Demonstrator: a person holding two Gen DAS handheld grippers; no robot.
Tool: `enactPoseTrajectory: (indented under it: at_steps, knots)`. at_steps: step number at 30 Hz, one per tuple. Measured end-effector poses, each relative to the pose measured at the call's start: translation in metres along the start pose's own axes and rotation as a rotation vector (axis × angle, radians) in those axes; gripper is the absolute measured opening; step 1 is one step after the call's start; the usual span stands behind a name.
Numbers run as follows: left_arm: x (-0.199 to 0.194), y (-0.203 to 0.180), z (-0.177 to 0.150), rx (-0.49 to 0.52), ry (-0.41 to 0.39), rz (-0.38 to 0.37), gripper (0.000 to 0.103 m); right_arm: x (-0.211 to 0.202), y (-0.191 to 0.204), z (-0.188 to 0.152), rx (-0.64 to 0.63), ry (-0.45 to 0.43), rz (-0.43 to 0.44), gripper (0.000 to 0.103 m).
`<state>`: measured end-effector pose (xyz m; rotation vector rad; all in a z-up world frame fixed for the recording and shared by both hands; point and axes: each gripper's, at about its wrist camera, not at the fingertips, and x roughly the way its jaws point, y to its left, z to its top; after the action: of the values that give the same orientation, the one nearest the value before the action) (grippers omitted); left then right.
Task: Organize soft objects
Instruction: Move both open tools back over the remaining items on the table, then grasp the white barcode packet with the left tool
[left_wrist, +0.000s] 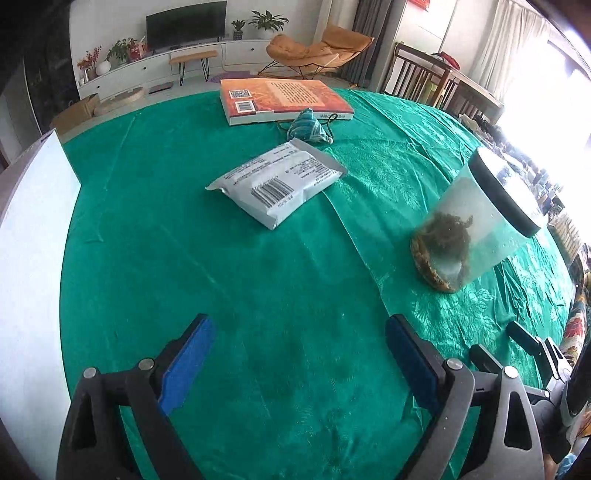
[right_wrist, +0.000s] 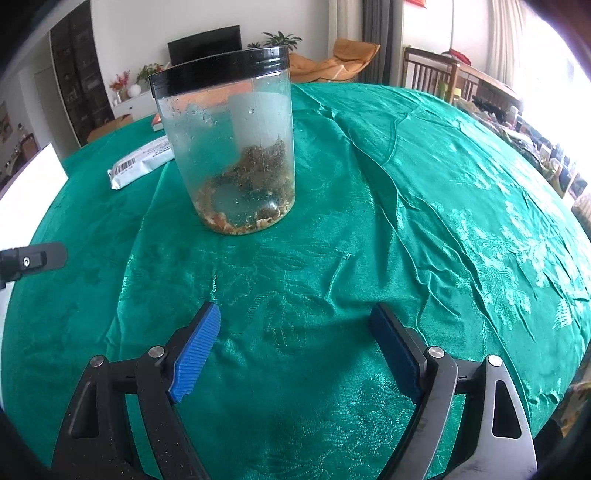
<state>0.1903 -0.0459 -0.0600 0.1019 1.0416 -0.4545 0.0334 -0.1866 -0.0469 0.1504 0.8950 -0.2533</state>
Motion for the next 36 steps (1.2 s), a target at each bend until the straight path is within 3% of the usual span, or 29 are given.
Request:
enactPoseTrajectory:
  at_steps: [7,12,15,19,22,24,28,33,36]
  knots:
    - [0.053,0.0,0.069,0.293,0.058,0.123,0.093,0.0,0.001,0.0,-0.004,0.003,0.006,0.089]
    - [0.086,-0.017,0.097,0.415,0.071,0.113,0.093,0.0,0.001,0.0,-0.003,0.004,0.008,0.09]
    - [0.11,-0.009,0.112,0.354,0.09,0.148,0.093,0.0,0.002,0.0,-0.004,0.004,0.01,0.09]
    - [0.123,0.019,0.124,0.147,0.092,0.054,0.097,0.0,0.002,0.001,-0.001,0.003,0.014,0.09]
    - [0.115,0.017,0.12,0.166,0.044,0.047,0.08,0.0,0.003,0.001,-0.001,0.004,0.012,0.09]
    - [0.107,0.019,0.112,0.144,0.032,0.057,0.075,0.0,0.002,0.001,0.0,0.003,0.012,0.09]
    - [0.079,0.031,0.075,-0.002,0.002,0.086,0.074,0.0,0.002,0.001,-0.001,0.004,0.012,0.09]
    - [0.036,0.046,-0.002,-0.133,-0.05,0.179,0.074,0.0,0.0,0.001,0.009,0.0,0.022,0.09]
    - [0.016,0.055,-0.033,-0.166,-0.089,0.238,0.074,-0.005,-0.015,0.002,0.088,-0.021,0.1,0.089]
